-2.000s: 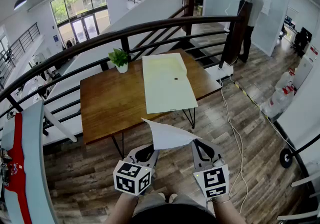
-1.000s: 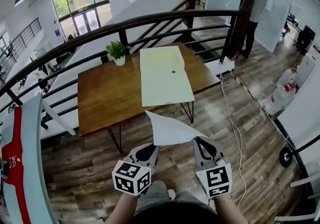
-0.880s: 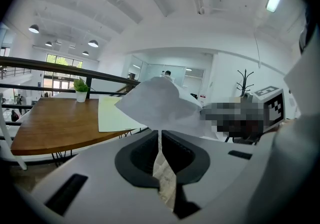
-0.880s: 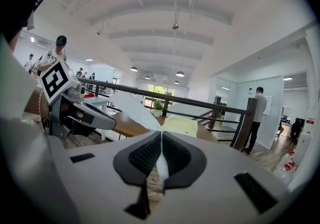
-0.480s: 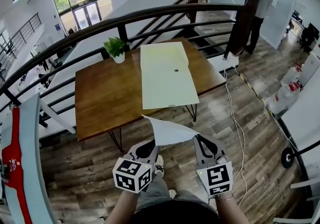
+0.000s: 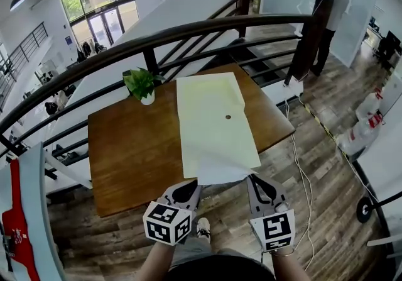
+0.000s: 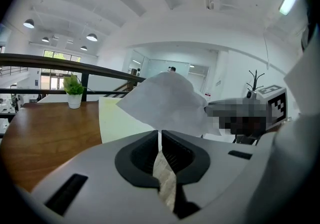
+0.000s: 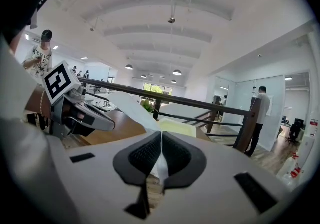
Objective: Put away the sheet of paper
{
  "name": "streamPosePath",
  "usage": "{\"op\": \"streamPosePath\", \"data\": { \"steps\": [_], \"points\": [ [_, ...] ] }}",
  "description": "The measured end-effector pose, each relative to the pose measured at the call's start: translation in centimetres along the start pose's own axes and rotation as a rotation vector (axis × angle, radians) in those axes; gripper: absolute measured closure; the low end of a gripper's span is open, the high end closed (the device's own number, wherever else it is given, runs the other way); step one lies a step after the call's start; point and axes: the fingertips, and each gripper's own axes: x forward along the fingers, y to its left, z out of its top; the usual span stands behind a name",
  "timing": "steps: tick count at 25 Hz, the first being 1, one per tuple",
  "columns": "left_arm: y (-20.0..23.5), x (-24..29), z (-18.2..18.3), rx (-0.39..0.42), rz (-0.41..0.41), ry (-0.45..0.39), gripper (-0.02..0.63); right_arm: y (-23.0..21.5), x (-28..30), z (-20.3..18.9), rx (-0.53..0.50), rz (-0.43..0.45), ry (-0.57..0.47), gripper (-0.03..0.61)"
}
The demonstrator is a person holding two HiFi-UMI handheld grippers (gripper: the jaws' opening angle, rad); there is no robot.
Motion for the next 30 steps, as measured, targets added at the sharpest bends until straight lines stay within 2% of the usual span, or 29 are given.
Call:
{"op": "streamPosePath", "data": {
  "steps": [12, 21, 30],
  "points": [
    [9.2, 6.5, 4.0, -0.006, -0.038, 0.040, 0.581, -2.6, 11.3, 2.4, -0.019, -0.034, 0.030, 0.548],
    [11.9, 8.8, 5.2, -0.005, -0.069, 0.056, 0.581, -3.5, 14.8, 2.4, -0.027, -0.062, 0.060, 0.548],
    [13.3, 10.4, 5.2, -0.029, -0.070, 0.074, 0.581, -4.4, 17.8, 1.7, -0.071, -0.031, 0.095, 0.548]
  ]
}}
